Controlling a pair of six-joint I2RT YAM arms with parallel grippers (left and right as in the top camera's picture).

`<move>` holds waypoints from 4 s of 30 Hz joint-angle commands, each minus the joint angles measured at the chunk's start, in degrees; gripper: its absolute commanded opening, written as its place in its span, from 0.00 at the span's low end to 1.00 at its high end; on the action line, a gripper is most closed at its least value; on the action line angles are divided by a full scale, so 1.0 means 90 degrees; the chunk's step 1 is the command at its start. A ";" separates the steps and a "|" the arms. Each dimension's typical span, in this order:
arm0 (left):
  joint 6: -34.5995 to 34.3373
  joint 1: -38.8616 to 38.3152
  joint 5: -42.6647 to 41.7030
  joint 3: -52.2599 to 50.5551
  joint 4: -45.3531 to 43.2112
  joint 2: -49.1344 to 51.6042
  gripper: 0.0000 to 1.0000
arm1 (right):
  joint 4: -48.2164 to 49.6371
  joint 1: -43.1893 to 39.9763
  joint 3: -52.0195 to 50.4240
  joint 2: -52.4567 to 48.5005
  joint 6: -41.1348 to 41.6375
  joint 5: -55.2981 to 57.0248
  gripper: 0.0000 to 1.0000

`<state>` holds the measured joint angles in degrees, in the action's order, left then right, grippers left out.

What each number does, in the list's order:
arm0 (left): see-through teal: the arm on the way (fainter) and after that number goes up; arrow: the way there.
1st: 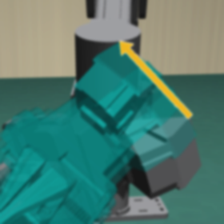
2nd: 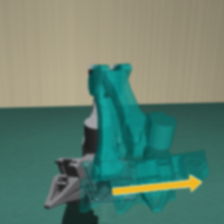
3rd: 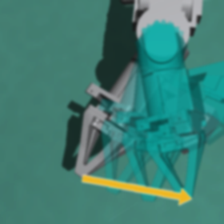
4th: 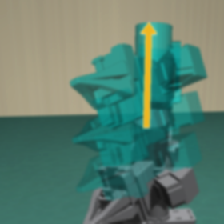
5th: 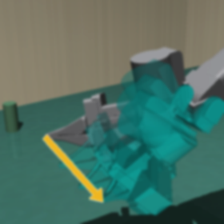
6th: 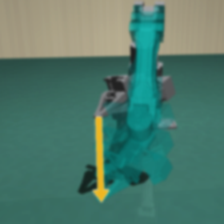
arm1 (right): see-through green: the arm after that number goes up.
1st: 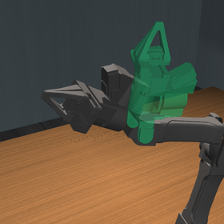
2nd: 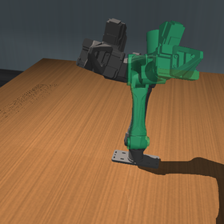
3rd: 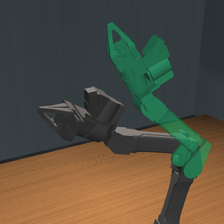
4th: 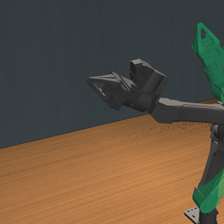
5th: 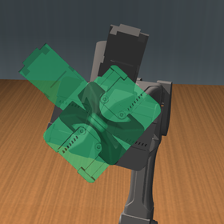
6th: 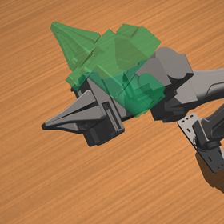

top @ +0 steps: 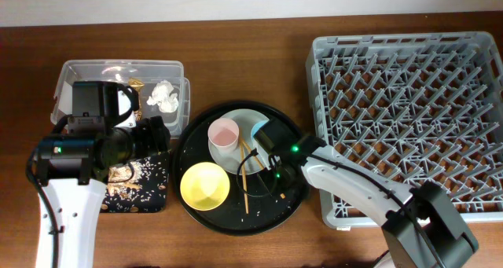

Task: Sort waste into correct bins and load items into the dishwasher rack
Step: 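Carry the chopstick to the dish rack and insert it upright with the right gripper, then return the right gripper to the plate and grasp the second chopstick, then carry the second chopstick to the dish rack and place it with the right gripper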

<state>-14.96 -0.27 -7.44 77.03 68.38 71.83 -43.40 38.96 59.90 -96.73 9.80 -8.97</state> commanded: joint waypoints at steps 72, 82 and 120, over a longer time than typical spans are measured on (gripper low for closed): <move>0.0102 -0.0024 0.0068 -0.0423 -0.0328 -0.0044 0.81 | -0.3789 -0.2101 0.3747 -0.0044 0.0993 0.0238 0.07; 0.0102 -0.0024 0.0073 -0.0425 -0.0306 -0.0044 0.81 | -0.3014 -0.1163 0.2096 -0.0044 0.1469 -0.0340 0.04; 0.0102 -0.0024 0.0092 -0.0425 -0.0160 -0.0044 0.81 | -0.0080 0.1868 0.1183 -0.1367 0.4685 0.2004 0.08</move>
<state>-14.96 -0.27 -7.07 73.58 66.83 71.83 -44.25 55.55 70.91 -108.09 51.42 8.36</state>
